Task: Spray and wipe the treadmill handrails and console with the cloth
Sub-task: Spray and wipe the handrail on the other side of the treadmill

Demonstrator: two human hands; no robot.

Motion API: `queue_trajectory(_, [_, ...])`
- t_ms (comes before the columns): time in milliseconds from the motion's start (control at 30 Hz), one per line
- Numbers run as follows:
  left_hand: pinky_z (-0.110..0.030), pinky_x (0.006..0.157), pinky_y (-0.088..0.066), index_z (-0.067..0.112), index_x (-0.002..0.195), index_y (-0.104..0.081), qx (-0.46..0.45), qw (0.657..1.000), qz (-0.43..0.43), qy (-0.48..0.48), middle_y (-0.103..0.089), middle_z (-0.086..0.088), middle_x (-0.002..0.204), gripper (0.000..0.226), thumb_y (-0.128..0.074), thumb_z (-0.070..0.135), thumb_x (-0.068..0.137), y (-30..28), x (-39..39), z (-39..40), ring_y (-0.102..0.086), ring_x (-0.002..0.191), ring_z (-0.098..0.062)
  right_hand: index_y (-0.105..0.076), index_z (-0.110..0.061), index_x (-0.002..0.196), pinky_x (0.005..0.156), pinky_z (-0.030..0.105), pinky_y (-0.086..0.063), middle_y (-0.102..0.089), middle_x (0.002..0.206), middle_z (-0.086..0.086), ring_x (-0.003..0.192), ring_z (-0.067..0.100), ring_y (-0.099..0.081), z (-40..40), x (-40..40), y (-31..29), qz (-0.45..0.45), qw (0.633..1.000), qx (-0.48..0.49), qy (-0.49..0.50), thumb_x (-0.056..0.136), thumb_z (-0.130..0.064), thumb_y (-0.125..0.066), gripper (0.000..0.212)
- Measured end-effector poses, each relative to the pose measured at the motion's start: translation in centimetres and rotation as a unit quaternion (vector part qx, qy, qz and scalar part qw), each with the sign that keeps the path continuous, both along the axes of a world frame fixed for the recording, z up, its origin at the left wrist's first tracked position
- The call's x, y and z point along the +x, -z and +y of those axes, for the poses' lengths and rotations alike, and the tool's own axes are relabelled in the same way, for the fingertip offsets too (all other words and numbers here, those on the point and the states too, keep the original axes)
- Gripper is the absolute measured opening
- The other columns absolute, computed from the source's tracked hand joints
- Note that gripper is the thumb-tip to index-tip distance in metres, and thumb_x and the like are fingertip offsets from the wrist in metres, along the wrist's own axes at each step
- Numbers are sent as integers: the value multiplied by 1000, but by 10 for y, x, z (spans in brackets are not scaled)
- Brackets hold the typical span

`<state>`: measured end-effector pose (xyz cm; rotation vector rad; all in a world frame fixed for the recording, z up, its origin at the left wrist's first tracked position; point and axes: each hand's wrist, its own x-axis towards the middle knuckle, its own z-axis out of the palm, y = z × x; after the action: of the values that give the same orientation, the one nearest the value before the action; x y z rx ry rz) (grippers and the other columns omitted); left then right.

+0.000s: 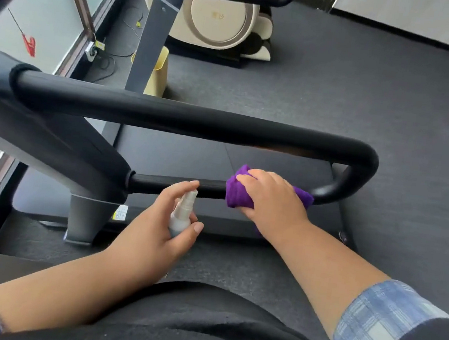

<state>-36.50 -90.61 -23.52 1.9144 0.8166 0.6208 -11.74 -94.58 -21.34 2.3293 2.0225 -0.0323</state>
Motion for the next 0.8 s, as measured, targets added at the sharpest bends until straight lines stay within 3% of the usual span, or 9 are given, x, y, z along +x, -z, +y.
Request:
queue_trajectory(133, [-11,64,-48,67,135,-29,-4,1000,-3,-11,-64,16,98,59,-58,56,85,0,1,6,-63,73,-13,-57,-25,129,95,45,-52,-61,125,-1,113,25,-58,-26,37,-3,-15,998,23,54,74,-44,-83,63])
queue_trajectory(333, [-24,64,-50,67,135,-26,0,1000,21,-23,-65,16,101,59,-55,59,84,0,-22,5,-63,69,-12,-62,-20,124,99,46,-48,-64,124,2,117,29,-56,-25,26,15,-9,994,73,85,70,-51,-85,67])
queue_trajectory(533, [-11,68,-46,68,134,-28,3,998,29,-61,-64,17,99,59,-57,55,84,0,-58,-2,-63,75,-10,-62,-22,124,93,45,-50,-65,122,2,114,29,-59,25,-58,36,14,997,74,5,69,-55,-84,68])
queue_trajectory(667, [-9,70,-45,70,131,-29,7,993,47,-104,-64,20,101,59,-58,54,83,-1,-82,-5,-65,80,-8,-47,-19,143,99,45,-45,-55,138,7,127,32,-50,63,-131,48,-9,993,61,-99,84,-50,-73,71])
queue_trajectory(800, [-6,72,-44,71,131,-30,7,991,59,-123,-64,21,102,59,-60,53,84,0,-91,-10,-65,84,-6,-26,-14,154,100,46,-42,-43,145,14,130,36,-42,79,-161,51,-34,991,36,-121,92,-28,-63,73])
